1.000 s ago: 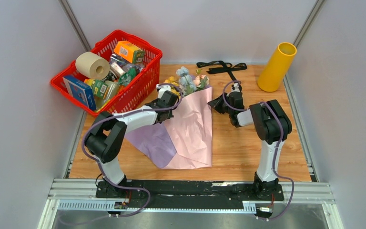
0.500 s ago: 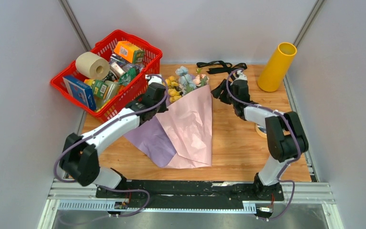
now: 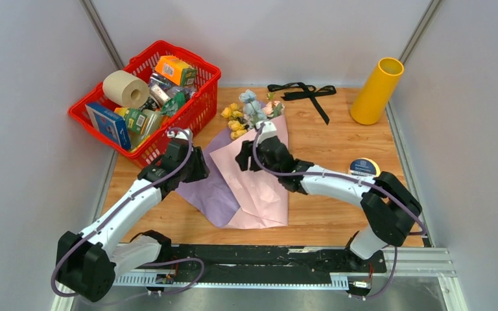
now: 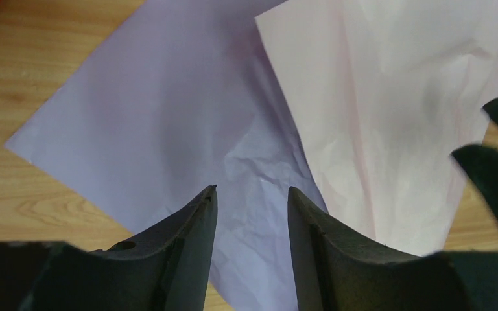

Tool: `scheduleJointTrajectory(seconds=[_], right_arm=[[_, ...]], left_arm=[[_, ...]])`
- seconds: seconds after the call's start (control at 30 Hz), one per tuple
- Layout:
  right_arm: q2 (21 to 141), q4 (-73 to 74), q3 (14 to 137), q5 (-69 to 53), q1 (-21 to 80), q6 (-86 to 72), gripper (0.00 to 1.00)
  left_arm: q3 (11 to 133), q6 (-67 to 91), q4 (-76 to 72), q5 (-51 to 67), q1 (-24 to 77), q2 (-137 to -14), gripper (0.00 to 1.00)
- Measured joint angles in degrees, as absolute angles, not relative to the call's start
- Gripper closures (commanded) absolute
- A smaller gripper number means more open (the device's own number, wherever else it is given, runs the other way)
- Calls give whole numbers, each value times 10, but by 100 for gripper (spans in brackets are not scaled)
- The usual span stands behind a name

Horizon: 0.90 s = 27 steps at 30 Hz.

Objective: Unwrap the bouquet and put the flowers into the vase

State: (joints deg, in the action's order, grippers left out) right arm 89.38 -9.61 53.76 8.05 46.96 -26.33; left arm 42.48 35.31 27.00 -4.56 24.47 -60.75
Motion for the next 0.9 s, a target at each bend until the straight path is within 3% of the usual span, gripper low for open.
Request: scheduleJointTrajectory(seconds=[0.27, 0.47, 0.8, 0.9], right_arm=[[1014, -110, 560, 217, 618, -213, 20], [1095, -100, 612, 365, 700, -144, 18], [1175, -96, 665, 535, 731, -65, 24], [1190, -92, 668, 568, 731, -47, 33]], left_arm=[[379, 435, 296, -65, 212, -543, 42], [357, 503, 336, -96, 211, -521, 42], [355, 534, 354, -119, 209, -503, 42], [353, 535, 351, -119, 209, -502, 42]])
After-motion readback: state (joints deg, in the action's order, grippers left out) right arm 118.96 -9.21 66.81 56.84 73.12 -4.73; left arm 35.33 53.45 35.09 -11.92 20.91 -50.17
